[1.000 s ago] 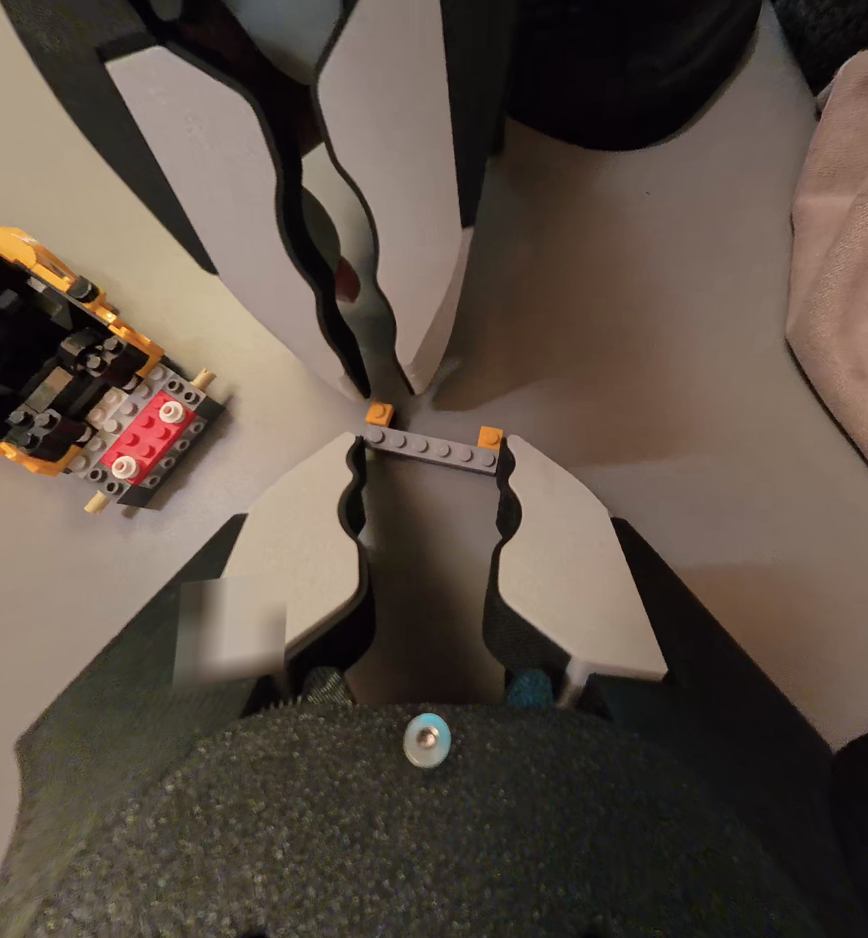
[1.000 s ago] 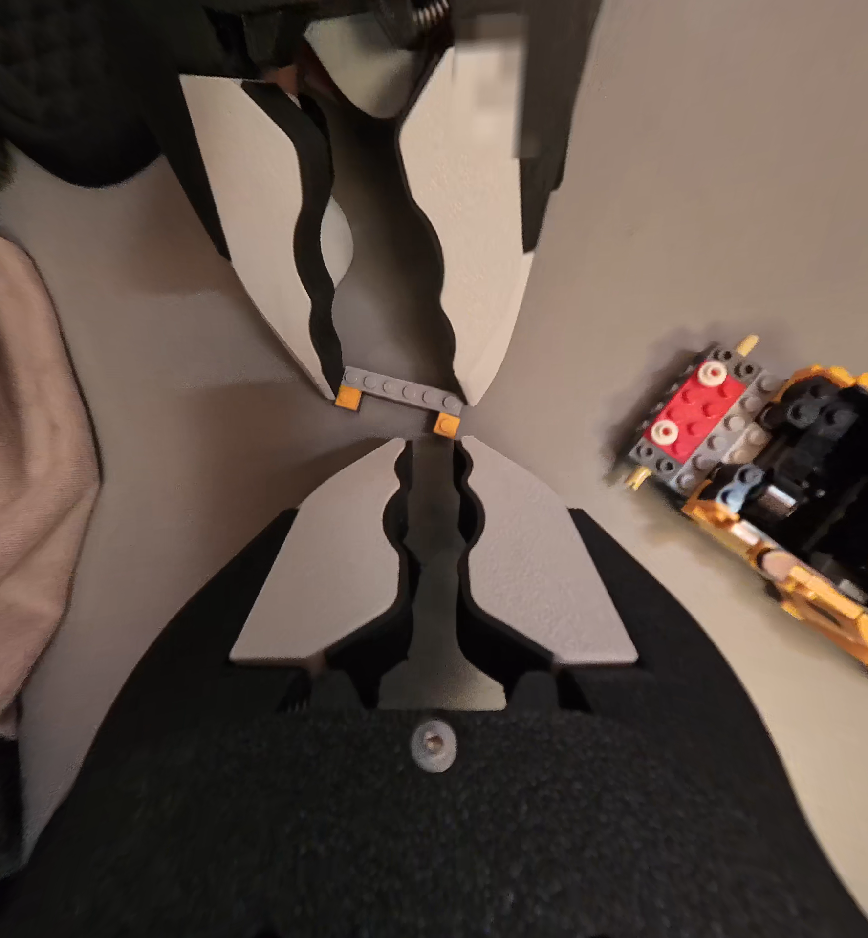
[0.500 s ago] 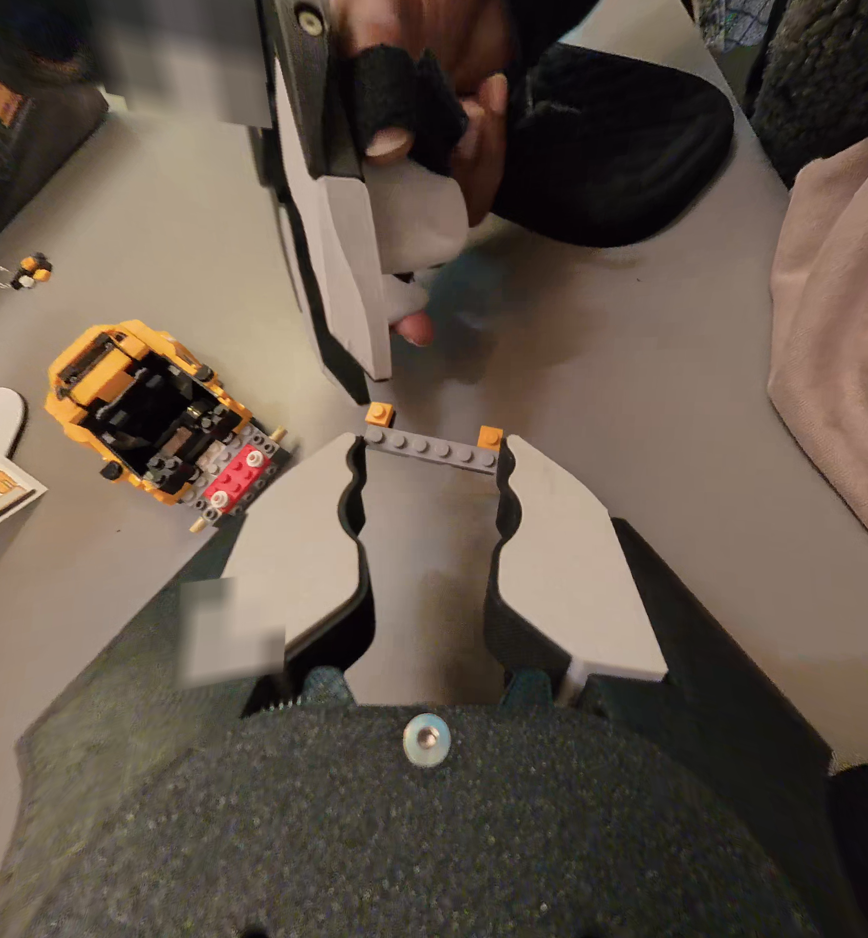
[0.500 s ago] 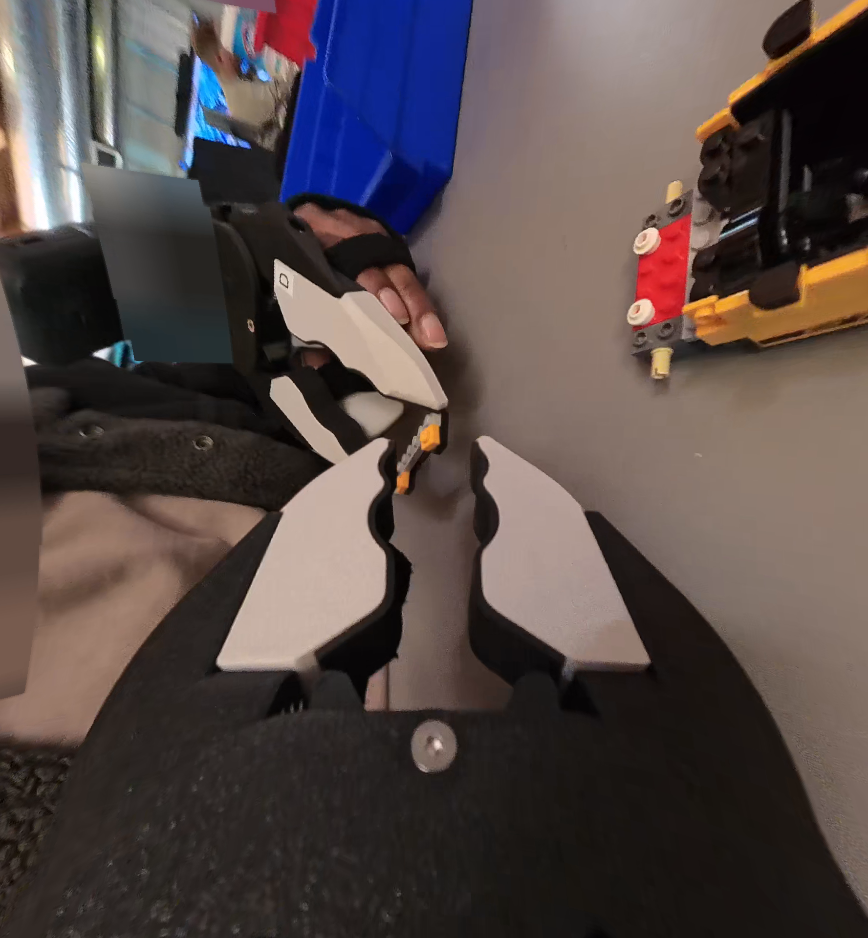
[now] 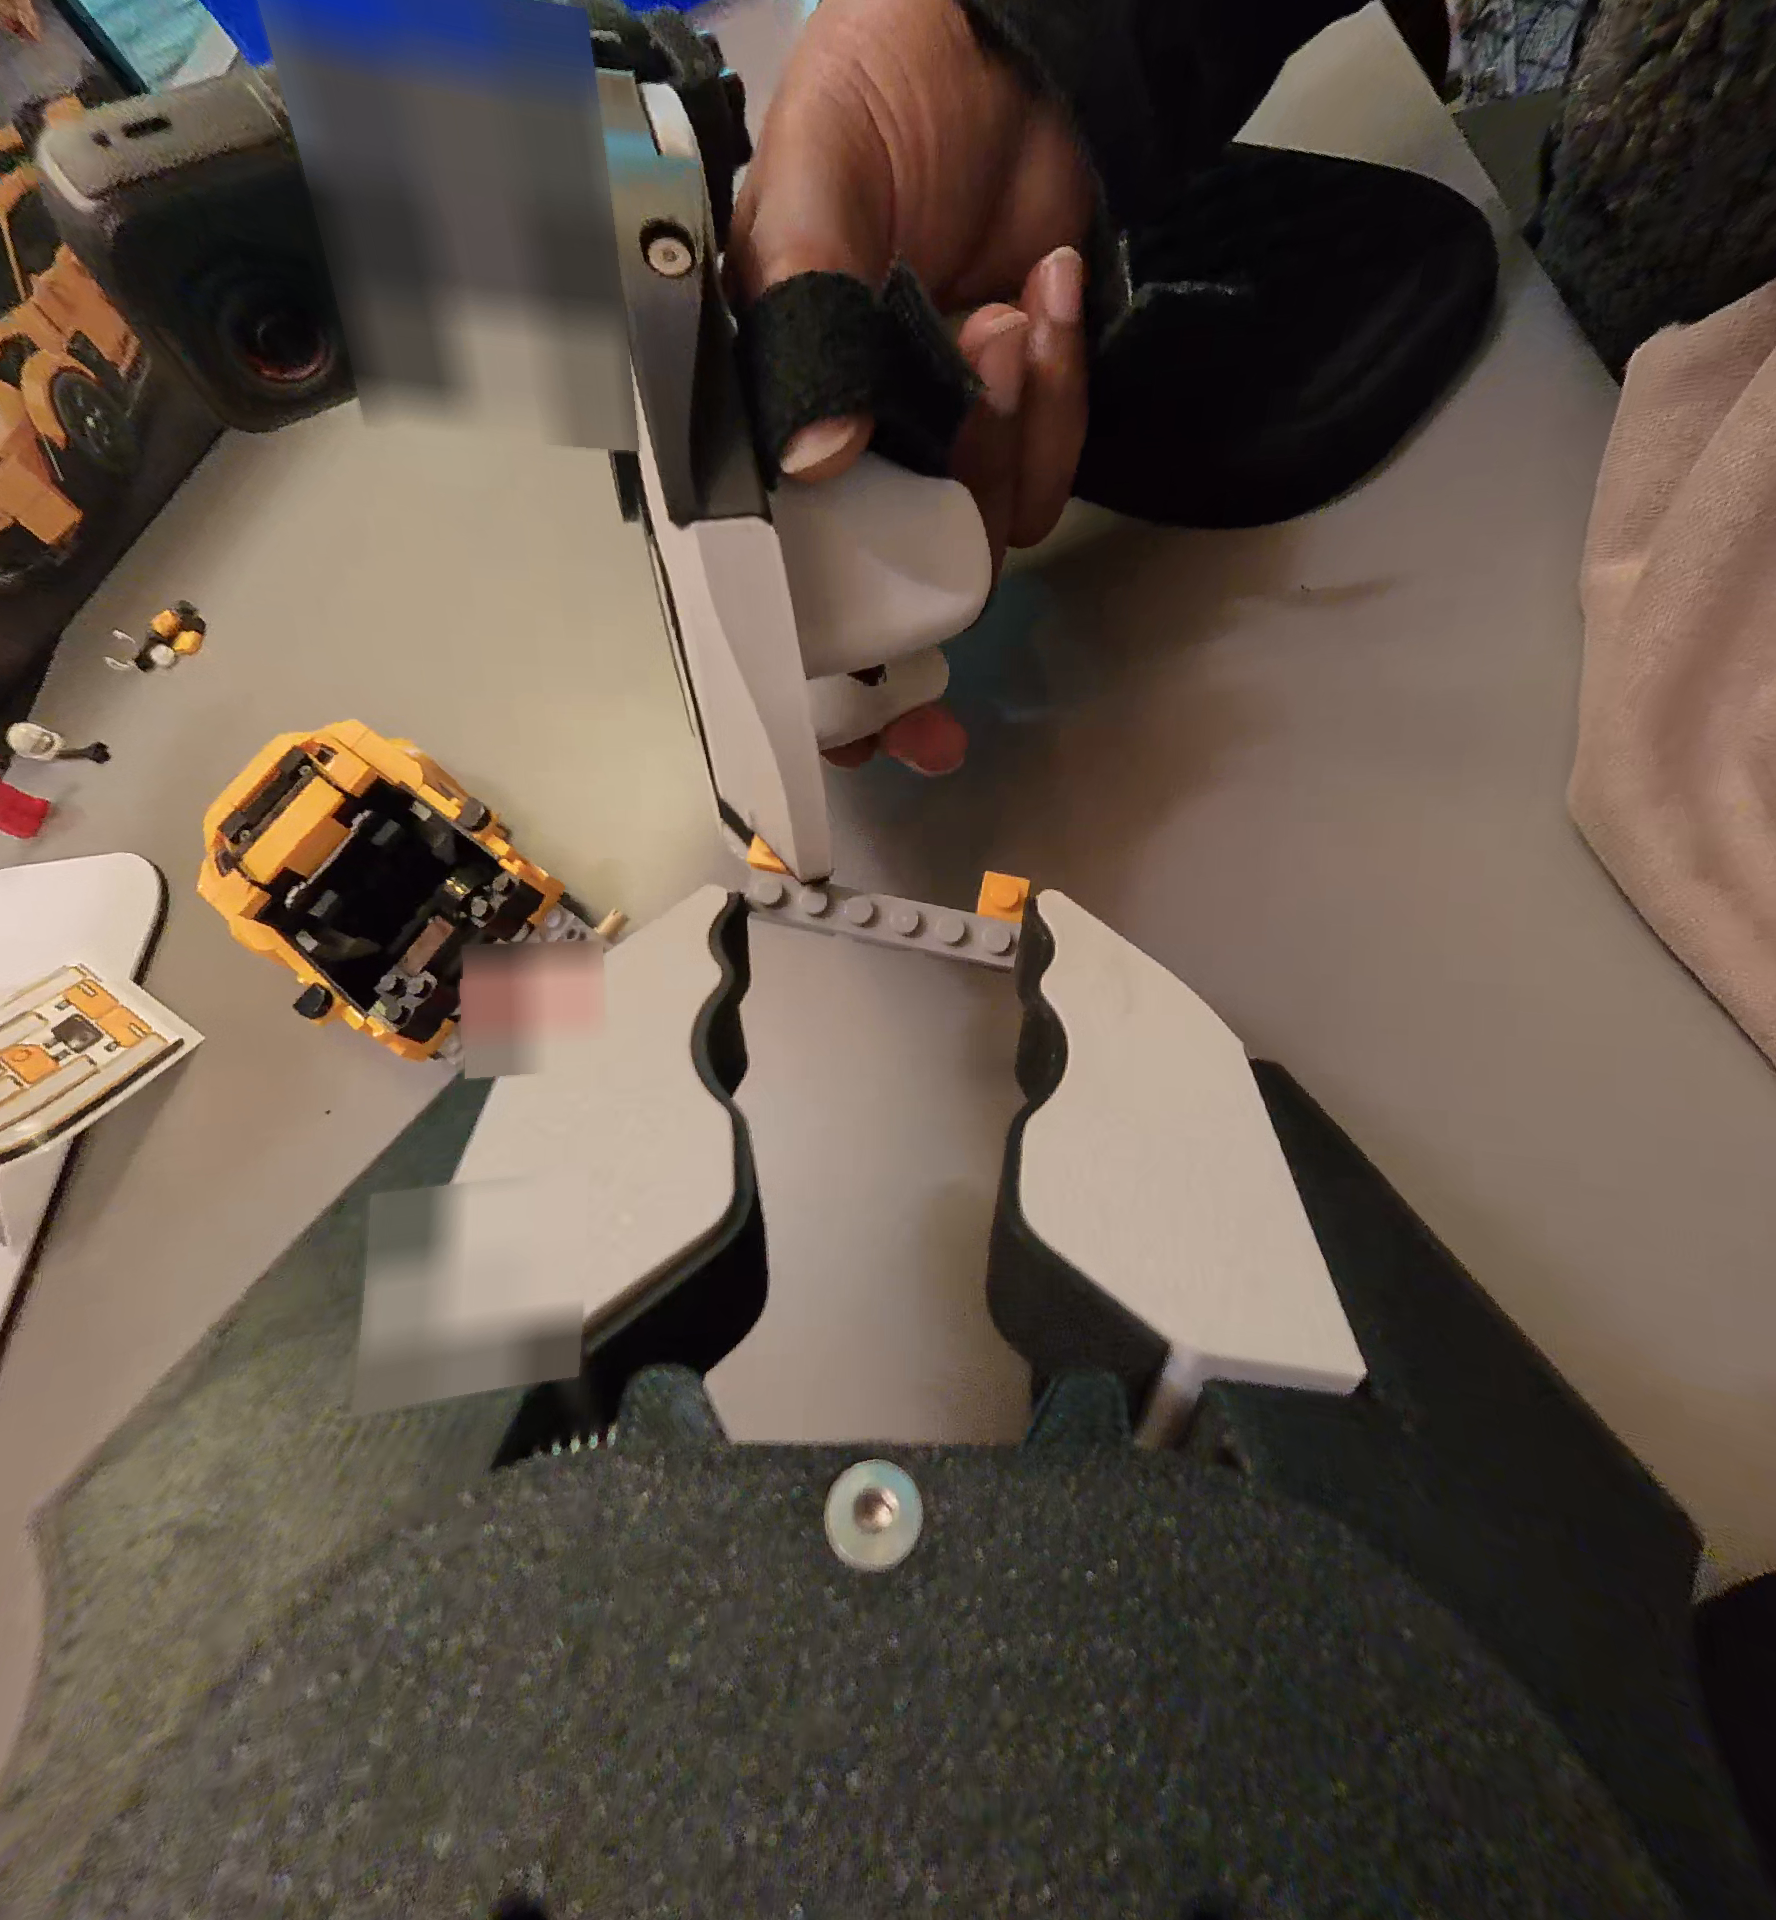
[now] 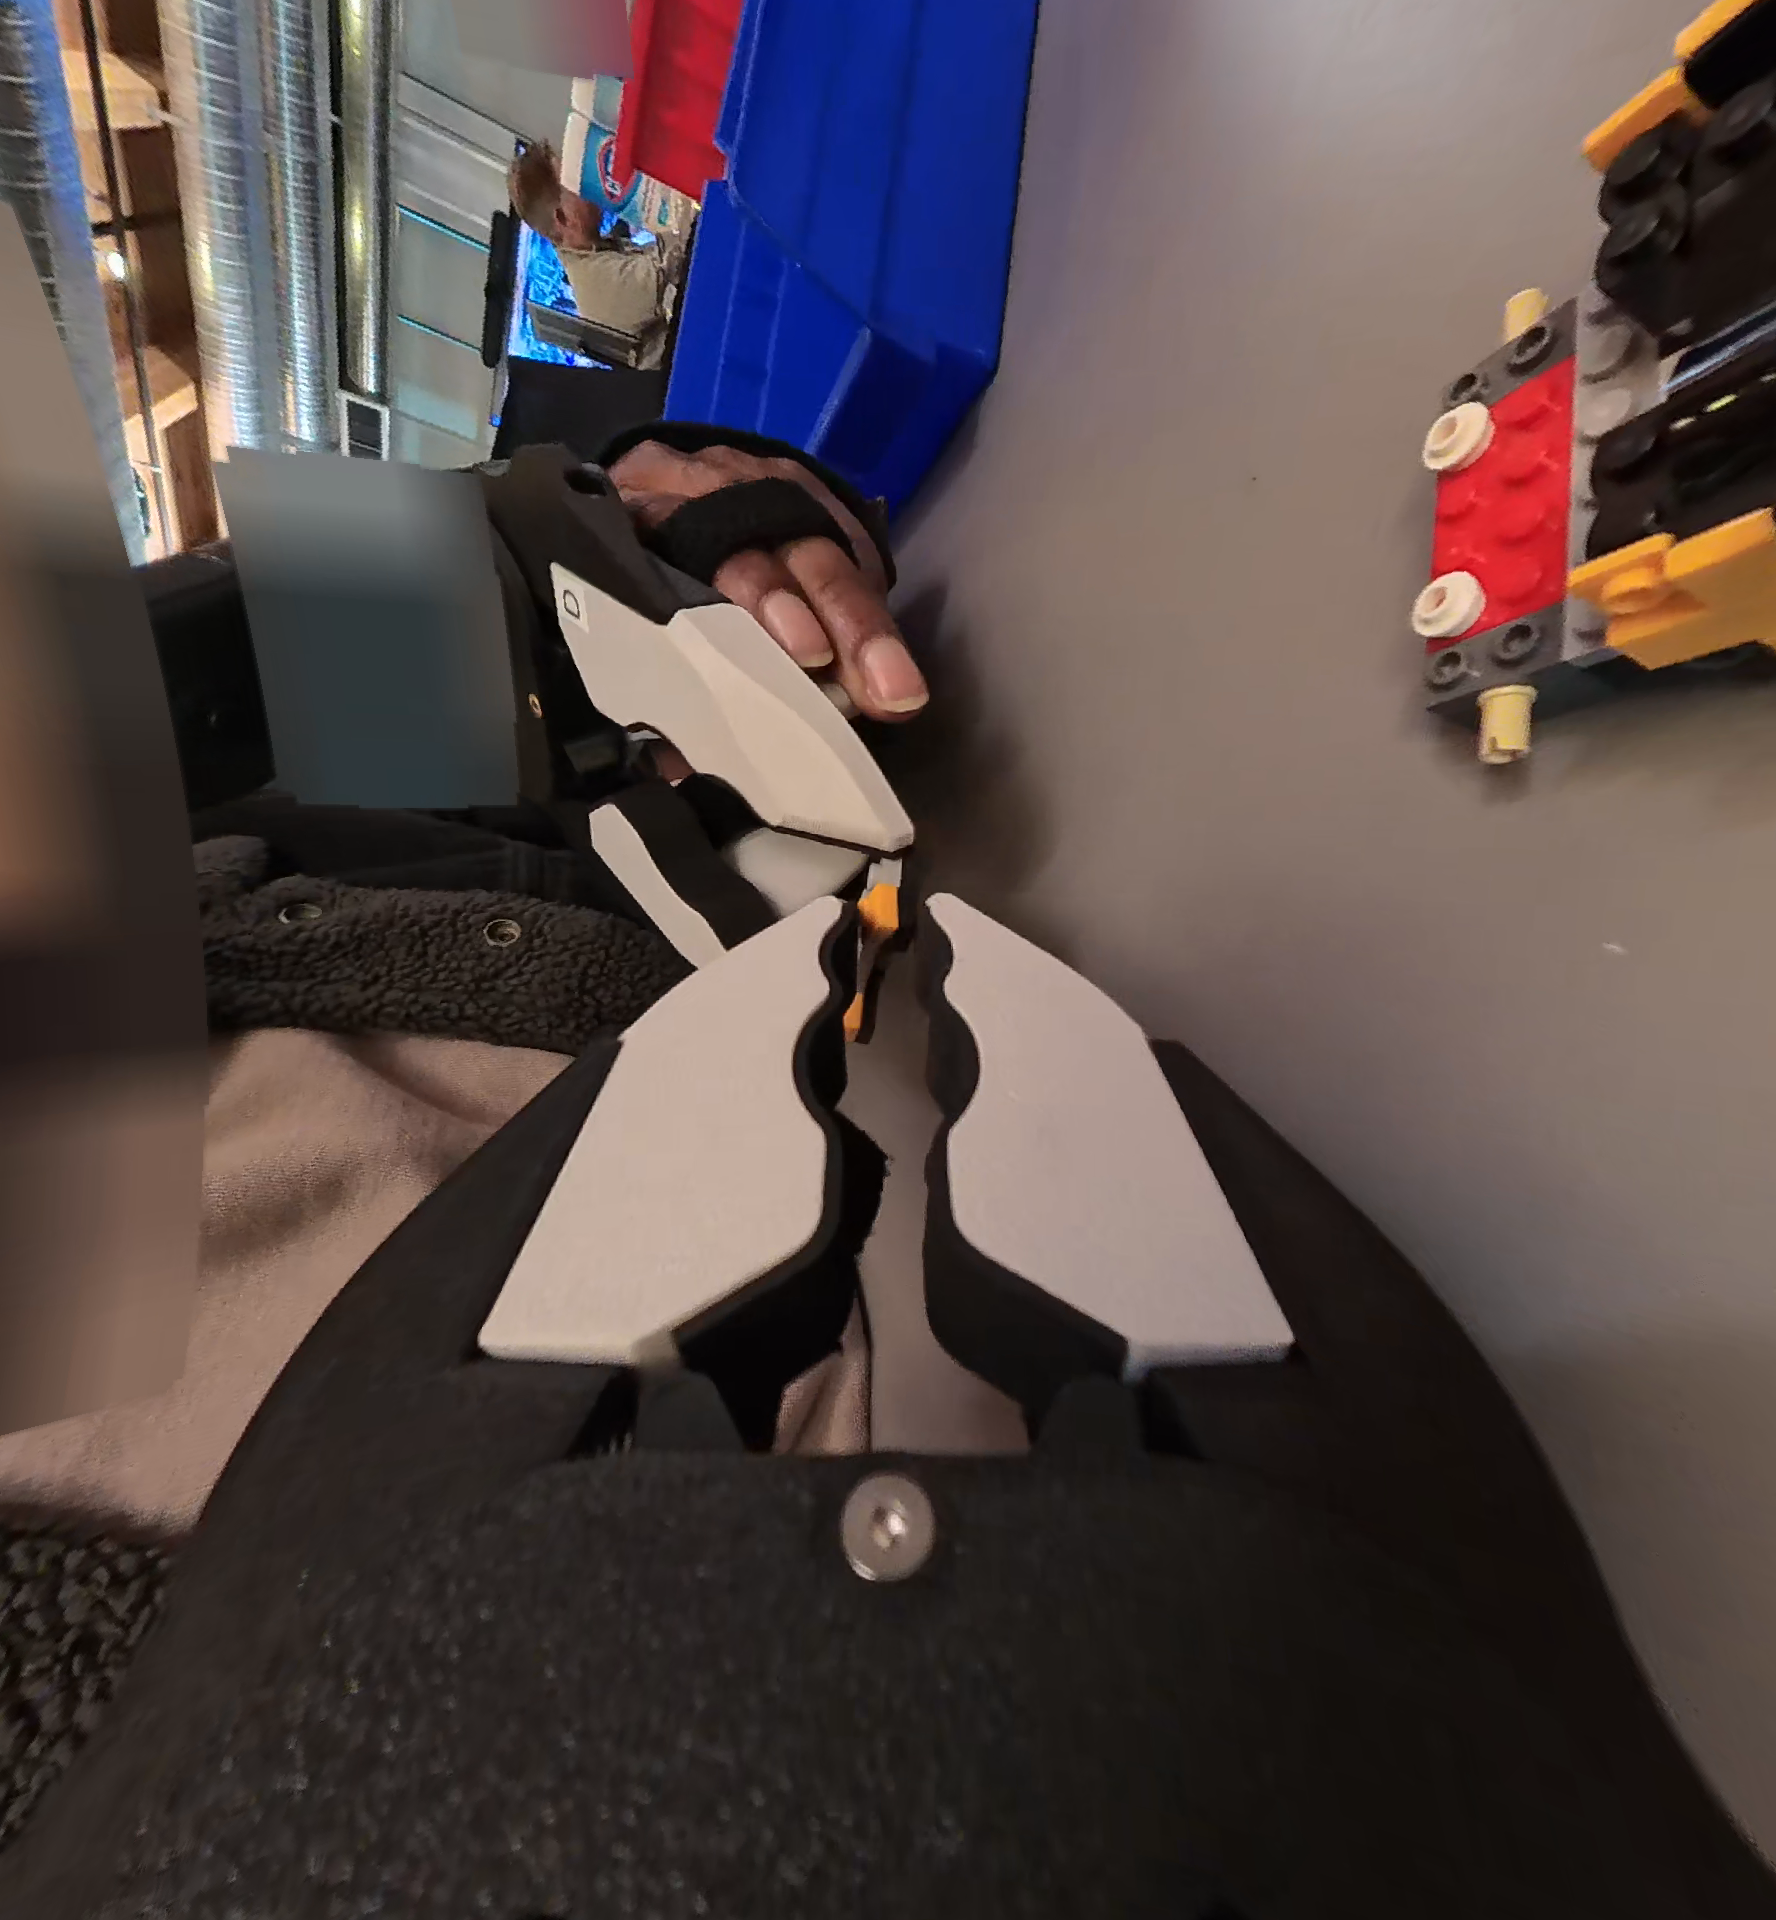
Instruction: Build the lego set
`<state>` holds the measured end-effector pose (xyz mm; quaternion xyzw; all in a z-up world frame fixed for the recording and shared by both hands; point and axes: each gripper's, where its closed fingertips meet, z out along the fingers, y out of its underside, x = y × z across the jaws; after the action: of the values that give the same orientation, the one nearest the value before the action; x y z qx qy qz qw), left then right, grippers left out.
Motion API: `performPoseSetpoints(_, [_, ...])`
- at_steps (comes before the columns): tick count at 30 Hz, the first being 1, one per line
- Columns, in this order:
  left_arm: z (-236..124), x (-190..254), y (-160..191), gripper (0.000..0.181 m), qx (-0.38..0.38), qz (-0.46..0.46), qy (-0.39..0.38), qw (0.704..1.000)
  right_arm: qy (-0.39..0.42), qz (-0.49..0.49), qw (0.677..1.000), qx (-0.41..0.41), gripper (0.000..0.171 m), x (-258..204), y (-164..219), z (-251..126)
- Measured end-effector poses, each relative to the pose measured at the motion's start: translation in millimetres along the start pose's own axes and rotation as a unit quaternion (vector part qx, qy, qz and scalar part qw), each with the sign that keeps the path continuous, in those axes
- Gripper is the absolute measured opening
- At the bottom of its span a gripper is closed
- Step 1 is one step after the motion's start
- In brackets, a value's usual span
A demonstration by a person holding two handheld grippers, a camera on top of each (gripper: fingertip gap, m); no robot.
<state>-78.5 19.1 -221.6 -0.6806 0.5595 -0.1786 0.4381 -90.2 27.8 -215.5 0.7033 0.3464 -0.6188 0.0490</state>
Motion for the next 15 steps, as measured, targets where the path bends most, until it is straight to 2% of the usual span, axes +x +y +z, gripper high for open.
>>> performPoseSetpoints(15, [-3,6,-12,0.049,0.011,0.104,-0.041,0.994,0.004,-0.089,0.996,-0.017,0.009,-14,7,-7])
